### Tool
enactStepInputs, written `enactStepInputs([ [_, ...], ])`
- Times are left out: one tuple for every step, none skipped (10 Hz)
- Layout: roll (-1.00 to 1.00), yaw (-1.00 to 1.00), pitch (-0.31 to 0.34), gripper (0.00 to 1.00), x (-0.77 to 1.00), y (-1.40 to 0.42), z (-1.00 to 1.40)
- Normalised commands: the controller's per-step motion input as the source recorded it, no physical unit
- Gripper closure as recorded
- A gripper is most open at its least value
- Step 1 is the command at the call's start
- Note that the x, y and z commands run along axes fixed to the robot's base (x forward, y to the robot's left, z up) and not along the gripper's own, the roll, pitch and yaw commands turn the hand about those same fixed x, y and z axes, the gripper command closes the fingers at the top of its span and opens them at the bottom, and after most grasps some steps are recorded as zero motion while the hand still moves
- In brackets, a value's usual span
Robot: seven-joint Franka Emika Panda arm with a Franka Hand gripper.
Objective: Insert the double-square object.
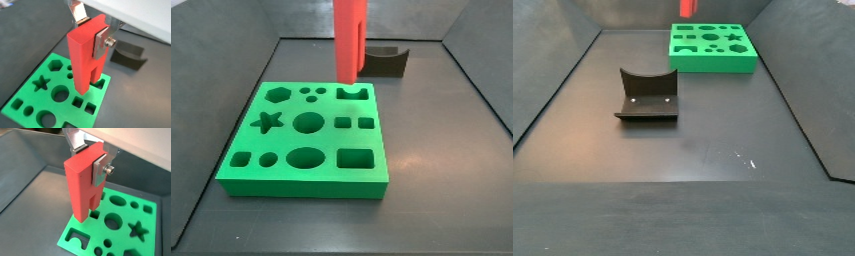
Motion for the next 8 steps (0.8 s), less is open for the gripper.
enactStepInputs([
  [0.00,-1.00,0.000,1.00,0.01,0.00,-0.28],
  [0.00,-1.00,0.000,1.00,0.01,0.00,-0.28],
  [0.00,-1.00,0.000,1.00,0.01,0.00,-0.27],
  [0.00,-1.00,0.000,1.00,0.03,0.00,-0.24],
  [0.00,-1.00,0.000,1.00,0.04,0.00,-0.21],
  [-0.01,-1.00,0.000,1.00,0.03,-0.01,-0.17],
  [-0.02,-1.00,0.000,1.00,0.00,-0.02,-0.12],
  [-0.02,-1.00,0.000,1.00,0.00,-0.02,-0.13],
])
